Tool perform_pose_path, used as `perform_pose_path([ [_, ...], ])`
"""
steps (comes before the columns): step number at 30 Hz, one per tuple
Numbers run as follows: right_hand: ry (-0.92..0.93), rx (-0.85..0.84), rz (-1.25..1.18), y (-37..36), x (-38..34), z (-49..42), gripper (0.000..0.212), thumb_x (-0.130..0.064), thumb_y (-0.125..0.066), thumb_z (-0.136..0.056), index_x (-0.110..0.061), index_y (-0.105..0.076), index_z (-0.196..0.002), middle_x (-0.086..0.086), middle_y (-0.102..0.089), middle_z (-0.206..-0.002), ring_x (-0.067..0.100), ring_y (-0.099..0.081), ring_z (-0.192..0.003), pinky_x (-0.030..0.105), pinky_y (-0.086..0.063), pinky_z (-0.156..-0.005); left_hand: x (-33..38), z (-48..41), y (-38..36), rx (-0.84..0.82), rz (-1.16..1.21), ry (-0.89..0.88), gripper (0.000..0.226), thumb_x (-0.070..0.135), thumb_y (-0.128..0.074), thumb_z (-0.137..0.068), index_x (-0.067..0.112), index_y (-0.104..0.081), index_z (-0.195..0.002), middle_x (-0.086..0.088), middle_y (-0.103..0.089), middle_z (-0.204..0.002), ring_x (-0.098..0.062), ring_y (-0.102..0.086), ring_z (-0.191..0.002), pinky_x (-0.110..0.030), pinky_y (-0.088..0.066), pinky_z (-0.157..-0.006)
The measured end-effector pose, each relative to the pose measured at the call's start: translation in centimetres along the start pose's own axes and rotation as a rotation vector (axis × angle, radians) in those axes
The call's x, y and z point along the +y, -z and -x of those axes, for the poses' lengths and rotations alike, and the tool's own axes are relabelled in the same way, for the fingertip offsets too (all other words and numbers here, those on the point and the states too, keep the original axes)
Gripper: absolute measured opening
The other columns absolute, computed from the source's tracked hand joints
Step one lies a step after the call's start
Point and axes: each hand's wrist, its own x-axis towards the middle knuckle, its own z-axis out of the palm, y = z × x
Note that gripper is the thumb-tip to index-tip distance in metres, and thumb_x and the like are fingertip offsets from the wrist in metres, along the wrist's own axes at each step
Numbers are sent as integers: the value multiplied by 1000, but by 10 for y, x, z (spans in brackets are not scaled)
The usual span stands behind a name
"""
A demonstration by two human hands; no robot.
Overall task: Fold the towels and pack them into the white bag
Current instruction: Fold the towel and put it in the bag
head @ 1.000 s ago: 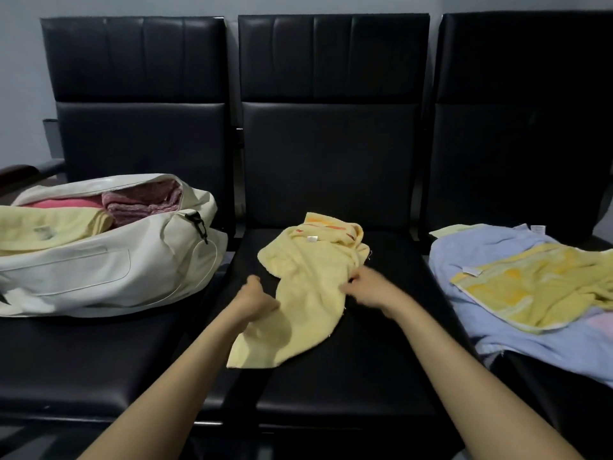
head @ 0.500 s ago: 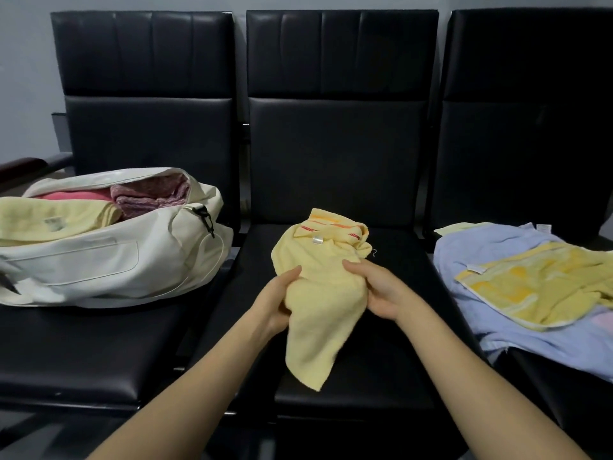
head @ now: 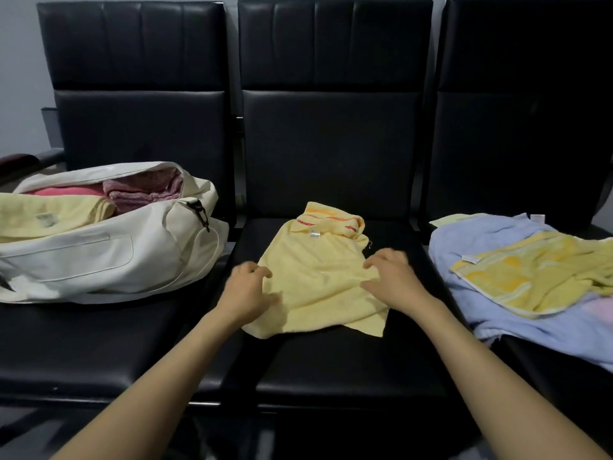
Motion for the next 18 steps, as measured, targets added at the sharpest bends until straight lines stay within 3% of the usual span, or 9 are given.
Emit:
perform_pose_path([
  [2,84,-185,-74,-3,-5,11,43,-35,-67,-87,-21,-56,-126,-1,-49,-132,15,-47,-116,26,-42,-92,1,-1,-3,-167,115,-79,72,42,-71,-82,21,-40,-143,-2,-29,-152,-21,-24,-141,-35,-25,-115],
  [4,127,-356,55,-10,-10,20,56,-42,-68,-84,-19,-51,-132,0,-51,-130,16,-49,-114,28,-43,-94,0,-3,-9,-272,-45,-153,81,47,-69,-81,24,-30,-149,1,-24,-156,-19,-20,-144,-34,-20,-117],
  [7,123,-353,120,-17,-12,27,66,-44,-62,-89,-20,-34,-144,3,-47,-132,20,-46,-120,33,-42,-99,-2,-6,-16,-344,-107,-123,85,52,-64,-83,23,-22,-151,2,-33,-151,-21,-35,-137,-33,-31,-110],
  [10,81,-381,84,-11,-8,26,61,-45,-57,-92,-16,-37,-141,4,-55,-117,20,-53,-106,32,-45,-89,4,-2,-10,-312,-147,-91,85,54,-62,-84,32,-17,-152,0,-55,-130,-23,-53,-118,-34,-44,-95],
  [14,16,-483,30,-5,2,27,74,-48,-60,-89,-17,-28,-148,6,-45,-142,24,-47,-125,31,-40,-98,14,7,-3,-402,-197,-76,63,59,-62,-82,30,-47,-136,-1,-59,-122,-22,-54,-114,-32,-43,-90],
  [16,45,-486,28,-4,1,28,64,-44,-63,-89,-21,-38,-143,-2,-47,-135,20,-47,-120,28,-40,-94,16,7,0,-368,-209,-89,49,54,-67,-79,25,-62,-118,0,-60,-115,-20,-55,-109,-32,-45,-86],
  [18,84,-454,51,-6,2,26,45,-40,-67,-85,-26,-53,-126,-5,-47,-120,16,-45,-111,26,-39,-88,16,6,-2,-349,-235,-175,33,49,-67,-80,21,-65,-97,2,-53,-119,-18,-50,-111,-32,-45,-87],
])
